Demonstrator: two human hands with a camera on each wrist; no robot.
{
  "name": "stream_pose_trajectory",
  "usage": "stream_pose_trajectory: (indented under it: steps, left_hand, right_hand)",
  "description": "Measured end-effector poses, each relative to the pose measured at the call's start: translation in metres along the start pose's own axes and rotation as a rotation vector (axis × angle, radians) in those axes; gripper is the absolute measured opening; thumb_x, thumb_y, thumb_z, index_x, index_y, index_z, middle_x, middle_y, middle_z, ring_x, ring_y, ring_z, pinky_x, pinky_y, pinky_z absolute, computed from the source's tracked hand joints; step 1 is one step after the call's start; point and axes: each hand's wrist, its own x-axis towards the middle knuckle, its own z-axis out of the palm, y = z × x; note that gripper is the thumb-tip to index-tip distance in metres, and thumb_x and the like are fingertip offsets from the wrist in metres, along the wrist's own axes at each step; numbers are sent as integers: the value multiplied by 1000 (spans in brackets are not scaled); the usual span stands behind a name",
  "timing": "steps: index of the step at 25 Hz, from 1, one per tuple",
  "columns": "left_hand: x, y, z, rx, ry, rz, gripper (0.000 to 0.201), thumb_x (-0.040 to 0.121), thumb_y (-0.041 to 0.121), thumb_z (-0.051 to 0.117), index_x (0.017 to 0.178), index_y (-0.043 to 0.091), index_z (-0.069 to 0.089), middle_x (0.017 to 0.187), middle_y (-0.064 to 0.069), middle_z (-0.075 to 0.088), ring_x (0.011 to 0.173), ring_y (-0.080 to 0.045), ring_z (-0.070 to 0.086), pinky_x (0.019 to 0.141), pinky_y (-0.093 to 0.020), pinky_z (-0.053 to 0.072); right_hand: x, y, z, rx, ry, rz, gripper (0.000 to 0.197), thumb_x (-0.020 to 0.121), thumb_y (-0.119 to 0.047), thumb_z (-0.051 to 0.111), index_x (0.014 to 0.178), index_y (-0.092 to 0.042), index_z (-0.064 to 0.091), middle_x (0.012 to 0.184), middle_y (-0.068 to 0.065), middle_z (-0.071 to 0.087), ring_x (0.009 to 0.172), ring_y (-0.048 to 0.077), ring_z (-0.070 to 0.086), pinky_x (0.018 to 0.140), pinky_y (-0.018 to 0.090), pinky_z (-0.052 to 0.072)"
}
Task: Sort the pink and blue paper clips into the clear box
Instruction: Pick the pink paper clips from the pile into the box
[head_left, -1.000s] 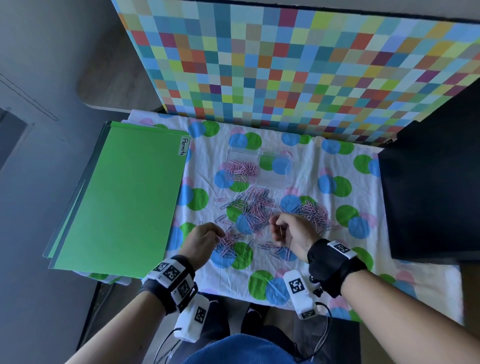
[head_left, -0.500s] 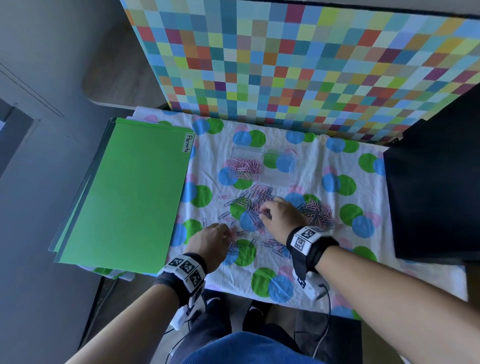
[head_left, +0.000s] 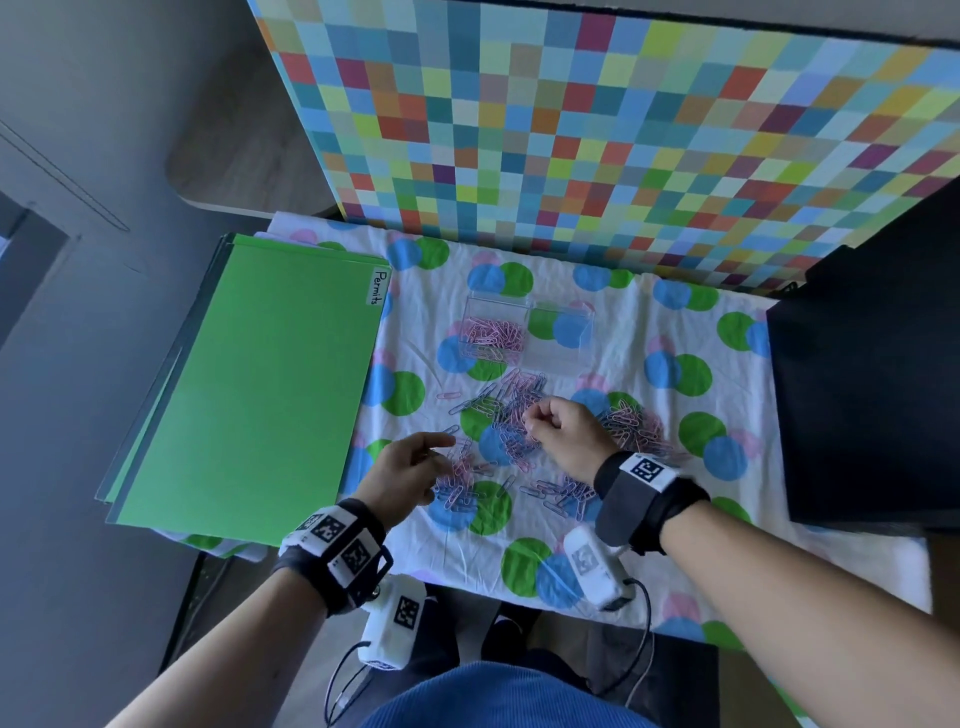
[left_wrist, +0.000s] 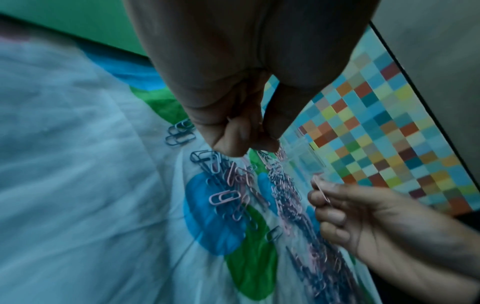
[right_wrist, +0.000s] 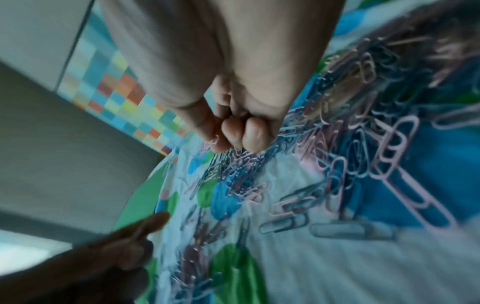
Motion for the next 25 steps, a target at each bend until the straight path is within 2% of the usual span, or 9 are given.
stream_pose_trajectory:
  steps: [3,7,8,10,13,15,17,20,25]
  left_hand:
    - [-1,5,-1,-305,-23,-95,28,89,-8,37,96,-2,64,61,-3,41,49,-12,30,46,-22,29]
    - [-3,8,-4,-484,-31,-190,23,83,5,30,71,9,49,63,-8,44,47,-15,36,47,-24,28]
    - [-4,8,-5,-496,-31,-207,21,83,8,32,69,11,47,61,-6,43,47,-15,35,47,-23,28]
    - [-4,5,-5,-287,-3,-159,24,86,13,42,63,16,48,58,-1,40,48,-15,32,47,-23,27]
    - [-10,-1,-1,607,57,90,14,86,26,62,74,19,61,61,10,50,54,-8,44,51,-19,35]
    - [-16,-2,4,917,36,172,8,87,32,63,88,24,64,73,16,53,64,-3,49,58,-17,36]
    - [-17,-7,7,1009,38,208,8,90,29,59,95,25,64,82,17,52,73,-3,48,61,-14,33]
    - [-15,-13,9,1030,70,239,7,91,26,54,91,24,61,83,15,54,73,-6,49,54,-13,29]
    - [-9,-13,11,815,102,227,8,87,23,57,80,19,56,74,7,61,67,-13,57,55,-17,39]
  right_hand:
    - [-4,4,1,381,-87,149,20,91,4,44,93,-8,60,65,5,52,50,14,44,43,26,37]
    - [-12,6,-4,627,-158,288,18,89,-2,40,85,-4,58,65,9,51,51,19,47,43,27,34]
    - [-13,6,-4,590,-160,292,17,90,-6,42,81,-6,57,65,8,51,50,18,46,43,27,33]
    - [-15,5,-2,220,-128,187,19,90,-17,52,74,-9,56,62,3,51,50,15,45,45,24,33]
    - [-19,7,6,-425,-40,-76,15,85,-25,64,77,-12,61,68,-3,59,61,13,53,58,26,45]
    - [-23,9,9,-607,-37,-181,8,86,-22,61,83,-15,60,80,-2,63,70,16,57,62,25,46]
    - [-24,11,12,-698,-49,-222,9,89,-20,56,84,-13,60,87,1,63,74,18,57,61,24,41]
    - [-23,11,13,-716,-46,-225,11,90,-17,51,82,-13,57,88,3,62,75,20,57,61,26,42]
    - [-26,10,9,-657,-57,-222,10,87,-18,52,77,-19,49,80,-1,57,72,18,54,61,29,45]
